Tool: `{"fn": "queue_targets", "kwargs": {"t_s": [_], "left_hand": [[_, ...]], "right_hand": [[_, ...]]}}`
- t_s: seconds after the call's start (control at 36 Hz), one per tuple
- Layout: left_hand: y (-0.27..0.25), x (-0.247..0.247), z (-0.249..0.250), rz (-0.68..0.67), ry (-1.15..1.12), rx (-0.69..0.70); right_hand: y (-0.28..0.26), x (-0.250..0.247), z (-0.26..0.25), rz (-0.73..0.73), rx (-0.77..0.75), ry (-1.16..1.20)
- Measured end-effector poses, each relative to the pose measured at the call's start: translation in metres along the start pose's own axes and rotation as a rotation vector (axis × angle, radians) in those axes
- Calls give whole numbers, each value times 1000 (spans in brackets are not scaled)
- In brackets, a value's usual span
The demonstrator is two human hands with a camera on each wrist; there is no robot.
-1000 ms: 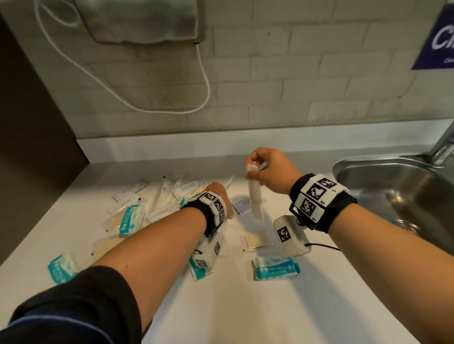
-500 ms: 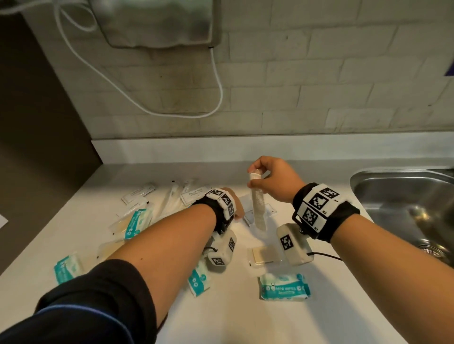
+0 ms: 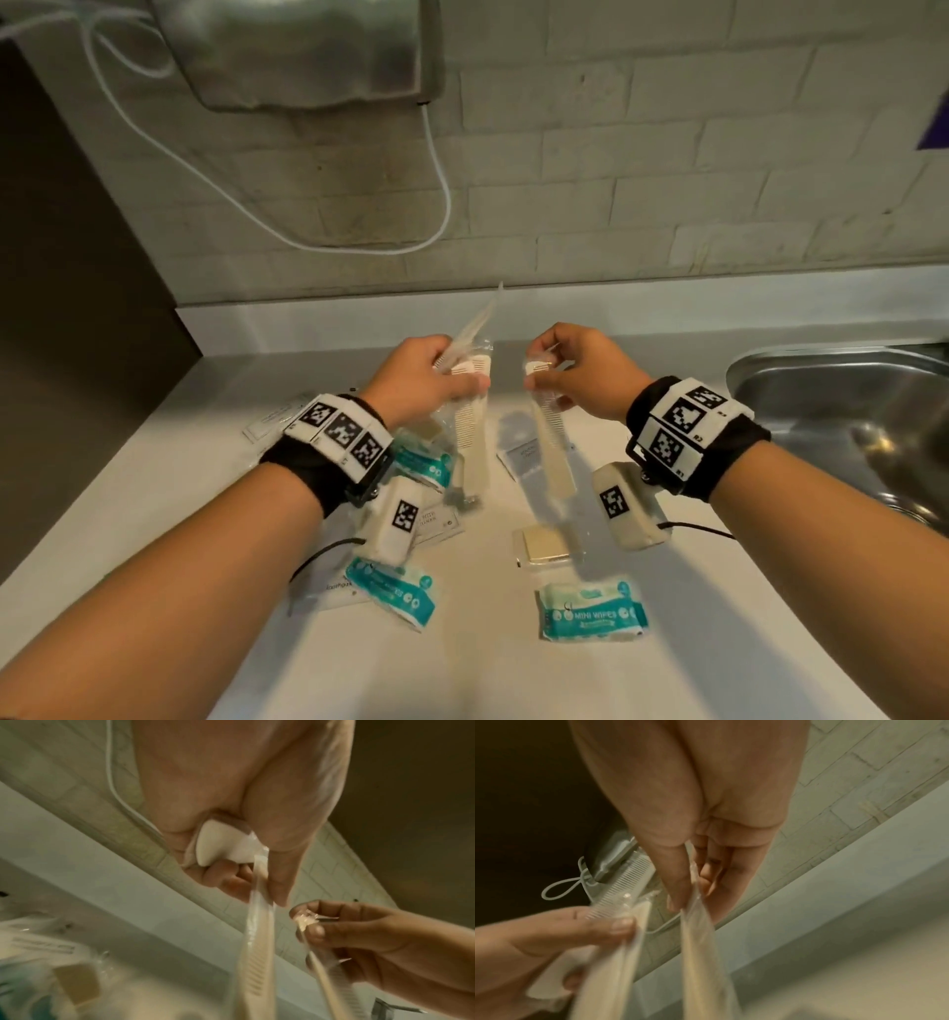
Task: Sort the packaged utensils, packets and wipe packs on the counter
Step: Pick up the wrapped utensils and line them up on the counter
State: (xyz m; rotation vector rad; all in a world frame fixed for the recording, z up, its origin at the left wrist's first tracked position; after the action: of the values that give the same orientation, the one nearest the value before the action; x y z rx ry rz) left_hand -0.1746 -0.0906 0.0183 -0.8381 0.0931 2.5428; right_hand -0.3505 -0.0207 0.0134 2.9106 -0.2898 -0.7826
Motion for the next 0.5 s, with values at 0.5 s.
{"fn": "queue_targets", "kwargs": {"t_s": [0.5], "left_hand": [[31, 160, 28, -290, -33, -62]], "right_hand": [[-52, -54, 126, -82, 367, -323]]}}
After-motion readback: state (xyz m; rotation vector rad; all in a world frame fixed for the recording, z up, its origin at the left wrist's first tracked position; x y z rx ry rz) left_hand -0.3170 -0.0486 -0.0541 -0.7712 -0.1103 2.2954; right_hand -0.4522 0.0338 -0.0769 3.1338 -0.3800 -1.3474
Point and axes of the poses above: each hand's wrist, its own y-axis towards the middle knuckle, its own x-axis out of the palm, z = x × y, the point moved 7 cm from there along y, towards the middle knuckle, and after that the axes turned 7 degrees about -x, right-handed, at the moved point
